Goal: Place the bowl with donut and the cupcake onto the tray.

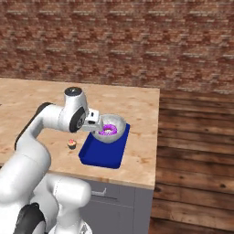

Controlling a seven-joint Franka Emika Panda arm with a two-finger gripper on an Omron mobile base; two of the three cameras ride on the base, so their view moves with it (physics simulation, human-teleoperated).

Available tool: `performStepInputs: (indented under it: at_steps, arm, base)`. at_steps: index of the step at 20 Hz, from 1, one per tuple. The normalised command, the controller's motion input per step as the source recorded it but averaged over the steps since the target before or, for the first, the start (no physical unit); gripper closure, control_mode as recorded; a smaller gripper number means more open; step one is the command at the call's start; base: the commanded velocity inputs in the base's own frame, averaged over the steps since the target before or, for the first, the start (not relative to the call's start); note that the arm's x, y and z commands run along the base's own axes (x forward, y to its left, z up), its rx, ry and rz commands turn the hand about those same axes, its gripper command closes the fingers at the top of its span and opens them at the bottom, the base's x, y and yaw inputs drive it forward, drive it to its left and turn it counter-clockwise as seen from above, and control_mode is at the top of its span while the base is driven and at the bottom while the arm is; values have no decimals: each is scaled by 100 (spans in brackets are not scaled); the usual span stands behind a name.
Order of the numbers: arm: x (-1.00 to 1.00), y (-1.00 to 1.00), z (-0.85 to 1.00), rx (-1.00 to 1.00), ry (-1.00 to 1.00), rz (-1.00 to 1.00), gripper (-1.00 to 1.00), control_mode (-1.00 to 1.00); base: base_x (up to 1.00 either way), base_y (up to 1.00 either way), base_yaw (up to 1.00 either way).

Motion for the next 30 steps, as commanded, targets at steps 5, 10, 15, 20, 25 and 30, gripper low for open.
performStepInputs:
  at_steps: [5, 10, 15, 20, 25, 30]
  arm:
    - [12, 81, -39, -6, -4, 5, -100, -100]
    - [40, 71, -34, -4, 0, 0, -100, -100]
    - [60, 46, -18, 0, 5, 0, -100, -100]
    - [11, 9, -1, 0, 5, 1, -100, -100]
    - [30, 1, -19, 0, 11, 0, -100, -100]
    - [30, 0, -20, 0, 8, 0, -100, -100]
  base:
    - [0, 0, 0]
    - [0, 0, 0]
    - [0, 0, 0]
    - [0, 0, 0]
    - [0, 0, 0]
    - [0, 0, 0]
